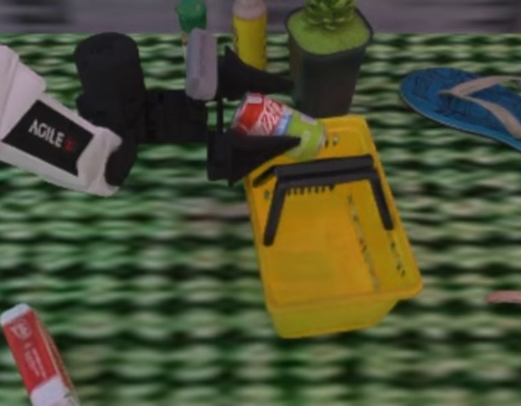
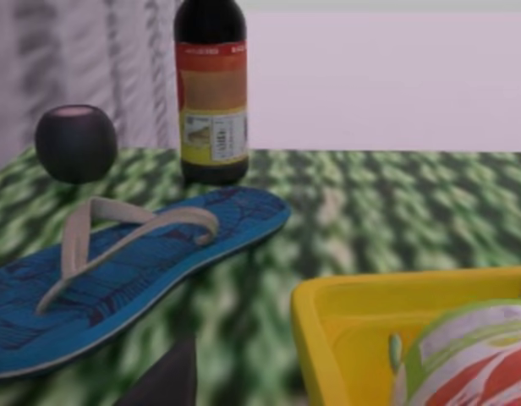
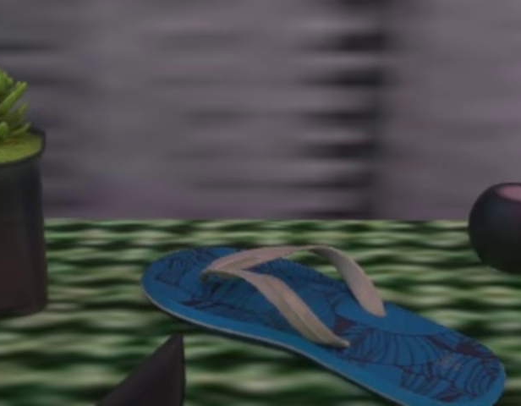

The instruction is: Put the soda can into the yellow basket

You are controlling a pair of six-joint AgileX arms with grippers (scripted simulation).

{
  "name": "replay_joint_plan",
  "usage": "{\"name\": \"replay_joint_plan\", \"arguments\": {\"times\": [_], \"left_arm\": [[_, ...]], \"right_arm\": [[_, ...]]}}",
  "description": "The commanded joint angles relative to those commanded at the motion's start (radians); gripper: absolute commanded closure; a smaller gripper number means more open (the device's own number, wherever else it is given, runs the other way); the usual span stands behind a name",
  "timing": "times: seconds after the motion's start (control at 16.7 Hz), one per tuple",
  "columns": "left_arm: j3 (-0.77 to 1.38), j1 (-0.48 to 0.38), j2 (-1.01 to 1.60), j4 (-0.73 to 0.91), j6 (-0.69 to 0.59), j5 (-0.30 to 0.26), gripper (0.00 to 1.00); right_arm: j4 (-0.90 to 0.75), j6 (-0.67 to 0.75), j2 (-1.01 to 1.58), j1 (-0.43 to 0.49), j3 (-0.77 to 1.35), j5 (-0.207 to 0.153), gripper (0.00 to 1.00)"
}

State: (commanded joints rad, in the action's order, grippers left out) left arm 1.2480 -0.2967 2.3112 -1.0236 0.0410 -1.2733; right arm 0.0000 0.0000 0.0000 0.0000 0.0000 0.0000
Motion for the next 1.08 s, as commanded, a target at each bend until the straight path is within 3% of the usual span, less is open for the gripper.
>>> {"name": "replay_joint_plan", "arguments": {"times": [0.24, 0.48, 0.72, 1.08], "left_arm": [[-0.006, -0.002, -0.013, 0.009, -0.003, 0.009, 0.0], [-0.096, 0.026, -0.156, 0.101, -0.045, 0.104, 0.0], [-0.249, 0.082, -0.456, 0.249, -0.099, 0.281, 0.0], [-0.537, 0.179, -1.106, 0.498, -0.13, 0.626, 0.0]], "right_arm": [[-0.01, -0.006, 0.01, 0.005, 0.01, -0.001, 0.0], [-0.143, -0.091, 0.156, 0.064, 0.152, -0.005, 0.0], [-0.374, -0.243, 0.462, 0.16, 0.45, -0.002, 0.0], [-0.783, -0.531, 1.115, 0.34, 1.107, 0.006, 0.0]]}}
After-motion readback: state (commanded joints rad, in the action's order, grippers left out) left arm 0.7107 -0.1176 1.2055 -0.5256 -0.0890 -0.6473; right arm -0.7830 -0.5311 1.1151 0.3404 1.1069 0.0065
